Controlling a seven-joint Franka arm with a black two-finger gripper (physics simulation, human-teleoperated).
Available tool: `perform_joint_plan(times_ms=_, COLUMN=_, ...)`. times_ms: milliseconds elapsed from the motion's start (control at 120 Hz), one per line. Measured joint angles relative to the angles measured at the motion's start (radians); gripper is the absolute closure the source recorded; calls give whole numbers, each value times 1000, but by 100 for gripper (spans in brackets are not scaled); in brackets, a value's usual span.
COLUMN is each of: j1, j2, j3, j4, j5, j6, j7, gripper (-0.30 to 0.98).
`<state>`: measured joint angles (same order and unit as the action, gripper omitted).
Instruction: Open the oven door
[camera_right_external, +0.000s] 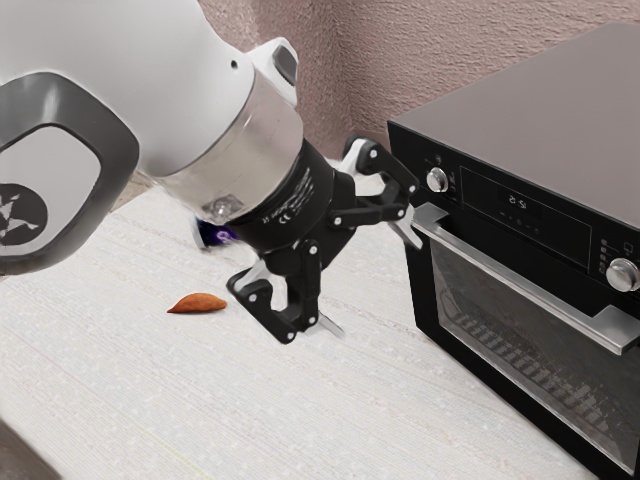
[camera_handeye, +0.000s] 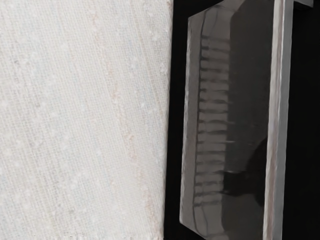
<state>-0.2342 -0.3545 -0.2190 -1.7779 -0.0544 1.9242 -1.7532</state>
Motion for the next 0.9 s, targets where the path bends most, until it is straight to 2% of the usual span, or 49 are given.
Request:
perform_joint_plan(times_ms=233, j1=11, j2=-18, j3=-12, j4=-89, j5=-32, j6=109, j7=-194, gripper=0)
perform_joint_plan(times_ms=467, j1=31, j2=49, j3=-20, j4=-76, j5=83, j6=149, j7=-257, gripper=0)
perform_joint_plan(times_ms=675, j1=57, j2=119, j3=-20, j4=-30, j5=122, j6=161, j7=-260, gripper=0)
perform_joint_plan(times_ms=900, j1=57, j2=156, j3=-50, j4=-18, j5=215, j6=170, j7=-241, gripper=0)
